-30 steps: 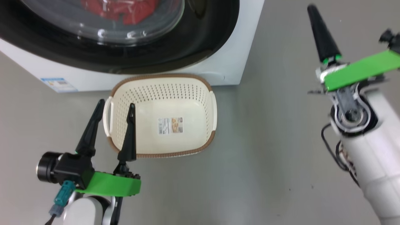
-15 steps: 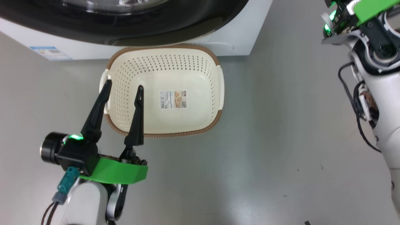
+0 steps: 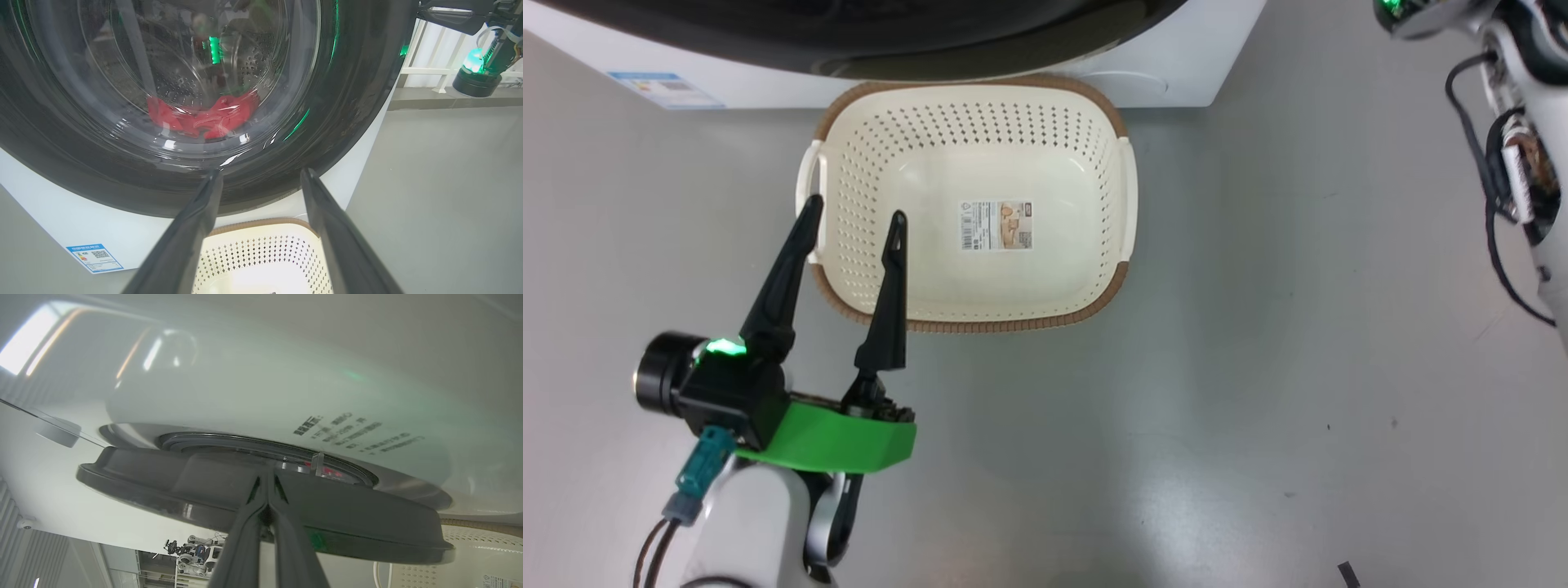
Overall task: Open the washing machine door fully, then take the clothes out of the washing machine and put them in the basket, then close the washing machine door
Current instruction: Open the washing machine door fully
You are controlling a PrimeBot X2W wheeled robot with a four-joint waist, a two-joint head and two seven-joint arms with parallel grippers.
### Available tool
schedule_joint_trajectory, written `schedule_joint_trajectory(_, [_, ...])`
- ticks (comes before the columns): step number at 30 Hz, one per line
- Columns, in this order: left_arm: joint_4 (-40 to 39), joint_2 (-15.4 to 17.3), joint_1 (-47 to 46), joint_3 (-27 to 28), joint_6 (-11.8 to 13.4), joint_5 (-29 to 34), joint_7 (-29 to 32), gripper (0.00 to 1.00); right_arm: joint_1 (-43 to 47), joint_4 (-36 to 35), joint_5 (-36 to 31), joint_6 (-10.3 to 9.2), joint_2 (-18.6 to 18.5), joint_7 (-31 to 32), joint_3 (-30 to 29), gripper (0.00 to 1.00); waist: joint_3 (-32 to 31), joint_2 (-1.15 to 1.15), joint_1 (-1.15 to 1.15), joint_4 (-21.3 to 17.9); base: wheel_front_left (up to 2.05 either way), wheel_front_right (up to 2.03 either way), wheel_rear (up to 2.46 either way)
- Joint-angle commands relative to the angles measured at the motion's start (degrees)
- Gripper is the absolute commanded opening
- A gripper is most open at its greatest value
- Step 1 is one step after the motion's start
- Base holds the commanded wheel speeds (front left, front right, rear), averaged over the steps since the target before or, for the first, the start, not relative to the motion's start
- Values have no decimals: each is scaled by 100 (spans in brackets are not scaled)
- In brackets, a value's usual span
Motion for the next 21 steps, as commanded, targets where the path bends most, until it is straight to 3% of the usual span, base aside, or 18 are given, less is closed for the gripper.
schedule_joint_trajectory(1, [-150, 103, -74, 128, 56, -33, -28, 100, -131, -111, 22, -3, 71, 54, -18, 0, 59, 0, 0, 55, 0, 0, 0])
schedule_joint_trajectory(11, [-166, 103, -152, 55, 97, -77, -28, 100, -496, 151, -138, -3, 52, 309, -19, 0, 264, 0, 0, 201, 0, 0, 0])
schedule_joint_trajectory(21, [-139, 103, -232, 56, 131, -87, -28, 100, -519, -20, -176, -3, 57, 869, 59, 0, 315, 0, 0, 156, 0, 0, 0])
